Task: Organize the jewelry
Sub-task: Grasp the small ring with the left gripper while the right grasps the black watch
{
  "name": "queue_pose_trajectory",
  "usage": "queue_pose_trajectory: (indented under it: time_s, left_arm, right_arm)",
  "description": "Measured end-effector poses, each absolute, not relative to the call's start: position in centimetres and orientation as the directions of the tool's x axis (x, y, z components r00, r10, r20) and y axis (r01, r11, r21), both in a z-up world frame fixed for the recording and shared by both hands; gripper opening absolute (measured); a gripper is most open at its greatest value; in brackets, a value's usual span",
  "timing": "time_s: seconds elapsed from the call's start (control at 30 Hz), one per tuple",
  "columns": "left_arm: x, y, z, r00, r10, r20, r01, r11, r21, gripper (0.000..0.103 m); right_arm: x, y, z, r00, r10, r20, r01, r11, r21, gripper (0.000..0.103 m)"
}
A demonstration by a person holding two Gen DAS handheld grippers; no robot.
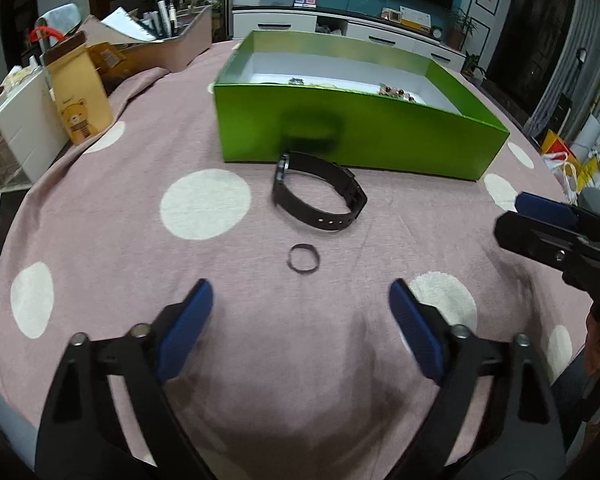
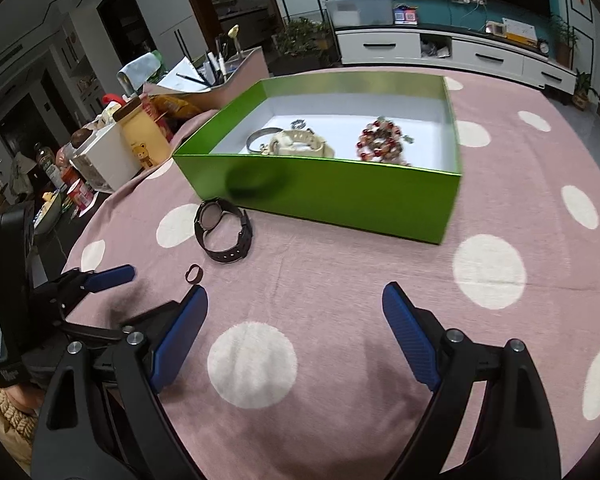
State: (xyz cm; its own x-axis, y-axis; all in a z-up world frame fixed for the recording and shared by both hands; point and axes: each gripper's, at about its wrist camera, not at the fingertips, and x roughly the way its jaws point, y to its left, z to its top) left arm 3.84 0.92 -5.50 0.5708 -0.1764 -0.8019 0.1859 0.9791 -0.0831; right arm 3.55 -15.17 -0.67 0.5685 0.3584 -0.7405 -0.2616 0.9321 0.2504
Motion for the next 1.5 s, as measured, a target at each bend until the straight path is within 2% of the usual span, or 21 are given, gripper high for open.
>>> queue_pose_trajectory:
  time_s: [0.23,0.3,0.37,0.53,0.87,0.97,1.07,1.1,1.13,1.5]
  left_arm:
    - [5.3,0.5,-7.0,0.560,-0.166,-0.811,0.187,0.980,-0.071,0.058]
    - [5.4,0.3,-7.1,0.575,-0.154,-0.803,0.195,0.980,-0.049,0.057]
    - [5.4,0.2,-7.1,0.582,-0.154,-0.799,0.202,0.979,-0.042,0.051]
    - [5.5,0.7,-7.2,0.599,-0.159,-0.785,0.208,0.977,-0.040,0.019]
    - [5.6,2.5,-6.9,0.578,-0.198,-0.791,0.193,0.976,-0.103,0.019]
    - [5.6,3.5,-6.8,0.578,-0.195,-0.793,0.175,0.978,-0.113,0.019]
    - [5.7,4.3,-6.6,0.578,-0.192,-0.793,0.156,0.980,-0.124,0.019]
    - [5.8,4.5,-6.6,0.578,-0.191,-0.793,0.152,0.980,-0.125,0.019]
    - [5.8,4.6,-6.5,0.579,-0.188,-0.793,0.146,0.981,-0.126,0.019]
    - [6.6,5.1,-3.8,0.614,-0.180,-0.768,0.133,0.983,-0.124,0.019]
  right_arm:
    - [5.5,-13.6,-1.3,0.551,0.376,-0.744,-0.306,0.922,0.240,0.086]
    - [6.1,-13.3,-1.4,0.546,0.383,-0.745,-0.314,0.918,0.242,0.084]
    - [7.0,-12.8,-1.5,0.539,0.389,-0.747,-0.325,0.914,0.242,0.082]
    - [8.8,-11.2,-2.5,0.501,0.402,-0.766,-0.354,0.903,0.243,0.071]
    - [11.2,-8.2,-4.3,0.461,0.381,-0.801,-0.401,0.895,0.194,0.050]
    - [11.7,-7.5,-4.6,0.460,0.366,-0.809,-0.413,0.895,0.170,0.042]
    - [11.7,-6.7,-4.7,0.466,0.351,-0.812,-0.433,0.891,0.137,0.024]
    - [11.6,-6.5,-4.7,0.470,0.345,-0.812,-0.441,0.889,0.123,0.013]
    - [11.5,-6.3,-4.7,0.476,0.338,-0.812,-0.447,0.888,0.107,0.006]
    - [8.6,-10.8,-1.1,0.551,0.363,-0.751,-0.414,0.901,0.131,0.006]
